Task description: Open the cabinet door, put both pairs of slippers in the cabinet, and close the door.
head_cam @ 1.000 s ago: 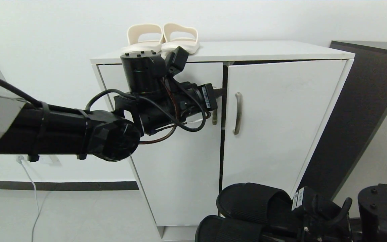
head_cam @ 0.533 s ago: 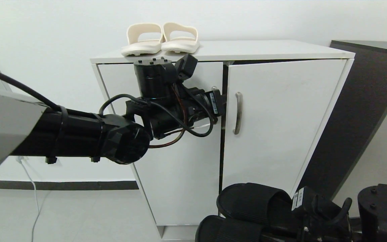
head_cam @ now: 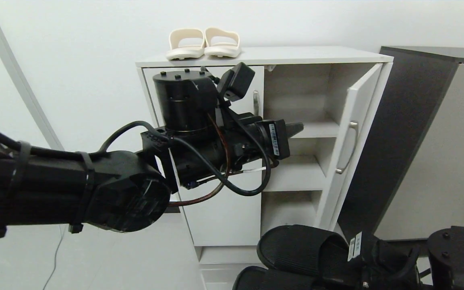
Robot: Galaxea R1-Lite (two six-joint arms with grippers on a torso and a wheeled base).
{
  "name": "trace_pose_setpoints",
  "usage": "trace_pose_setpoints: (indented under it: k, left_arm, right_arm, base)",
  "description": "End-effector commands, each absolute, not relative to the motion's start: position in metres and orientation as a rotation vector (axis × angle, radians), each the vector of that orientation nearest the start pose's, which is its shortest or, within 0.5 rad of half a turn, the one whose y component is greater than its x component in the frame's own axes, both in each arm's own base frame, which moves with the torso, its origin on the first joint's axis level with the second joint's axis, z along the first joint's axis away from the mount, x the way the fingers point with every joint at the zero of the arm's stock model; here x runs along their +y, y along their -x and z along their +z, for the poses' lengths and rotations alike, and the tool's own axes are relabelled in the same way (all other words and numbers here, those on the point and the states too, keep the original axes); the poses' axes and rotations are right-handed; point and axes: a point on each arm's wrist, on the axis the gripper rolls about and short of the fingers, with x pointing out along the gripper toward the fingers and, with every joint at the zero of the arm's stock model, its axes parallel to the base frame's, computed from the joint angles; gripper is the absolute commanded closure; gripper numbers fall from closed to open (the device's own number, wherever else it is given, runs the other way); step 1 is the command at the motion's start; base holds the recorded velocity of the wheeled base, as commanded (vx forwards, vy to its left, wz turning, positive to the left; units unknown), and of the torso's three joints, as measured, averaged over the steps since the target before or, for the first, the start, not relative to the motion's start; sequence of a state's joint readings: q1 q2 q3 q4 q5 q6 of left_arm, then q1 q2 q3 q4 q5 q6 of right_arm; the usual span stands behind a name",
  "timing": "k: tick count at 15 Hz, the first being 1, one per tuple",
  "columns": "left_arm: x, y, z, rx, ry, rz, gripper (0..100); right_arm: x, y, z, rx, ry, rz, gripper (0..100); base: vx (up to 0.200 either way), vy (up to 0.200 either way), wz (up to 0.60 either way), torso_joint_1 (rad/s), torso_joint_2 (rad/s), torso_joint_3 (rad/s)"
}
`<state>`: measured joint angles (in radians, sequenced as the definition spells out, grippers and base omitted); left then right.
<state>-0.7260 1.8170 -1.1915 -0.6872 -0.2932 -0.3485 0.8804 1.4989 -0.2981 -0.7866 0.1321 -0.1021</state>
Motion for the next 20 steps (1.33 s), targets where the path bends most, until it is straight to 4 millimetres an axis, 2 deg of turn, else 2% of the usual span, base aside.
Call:
trace_pose_setpoints:
  k: [1,3,4,6,8,10,11,13,15,16,18,19,20]
  left_arm:
    - [-0.240,-0.262,0.259,0.100,0.336,-1.020,100]
    - [-0.225,-0.262,0.257,0.076,0.339,-0.988,100]
    - [-0.210,-0.255,0.258,0.062,0.341,-0.964,100]
    - [-0.176,-0.229,0.261,0.052,0.343,-0.920,100]
    - [-0.134,-0.189,0.249,0.070,0.339,-0.872,100]
    - [-0.097,-0.140,0.235,0.056,0.333,-0.847,100]
    - [-0.084,-0.121,0.227,0.049,0.334,-0.826,100]
    - [-0.057,-0.085,0.201,0.102,0.313,-0.665,100]
    - [-0.027,-0.047,0.185,0.060,0.294,-0.558,100]
    - [-0.015,-0.028,0.178,0.046,0.275,-0.489,100]
    - [-0.002,-0.003,0.168,0.034,0.268,-0.408,100]
    - [0.003,0.015,0.157,0.026,0.240,-0.321,100]
    - [0.004,0.023,0.150,0.011,0.206,-0.268,100]
  right_arm:
    - [0.161,-0.129,0.122,0.352,0.250,1.020,100]
    - [0.160,-0.129,0.123,0.347,0.248,1.014,100]
    - [0.160,-0.131,0.123,0.348,0.244,1.004,100]
    - [0.157,-0.136,0.124,0.347,0.237,0.982,100]
    - [0.156,-0.136,0.125,0.344,0.237,0.979,100]
    - [0.156,-0.136,0.126,0.338,0.235,0.979,100]
    - [0.156,-0.136,0.126,0.338,0.235,0.981,100]
    - [0.156,-0.136,0.126,0.338,0.235,0.979,100]
    - [0.156,-0.135,0.126,0.337,0.233,0.979,100]
    - [0.155,-0.136,0.126,0.339,0.233,0.976,100]
    - [0.156,-0.138,0.124,0.347,0.234,0.973,100]
    - [0.157,-0.139,0.123,0.354,0.236,0.970,100]
    - [0.157,-0.140,0.122,0.359,0.238,0.968,100]
  base:
    - [0.000,0.000,0.00,0.000,0.00,0.000]
    - [0.000,0.000,0.00,0.000,0.00,0.000]
    - [0.000,0.000,0.00,0.000,0.00,0.000]
    - [0.000,0.000,0.00,0.000,0.00,0.000]
    - [0.000,0.000,0.00,0.000,0.00,0.000]
    - [0.000,0.000,0.00,0.000,0.00,0.000]
    - [0.000,0.000,0.00,0.000,0.00,0.000]
    - [0.000,0.000,0.00,0.000,0.00,0.000]
    - [0.000,0.000,0.00,0.000,0.00,0.000]
    - [0.000,0.000,0.00,0.000,0.00,0.000]
    - [0.000,0.000,0.00,0.000,0.00,0.000]
    - [0.000,0.000,0.00,0.000,0.00,0.000]
    - [0.000,0.000,0.00,0.000,0.00,0.000]
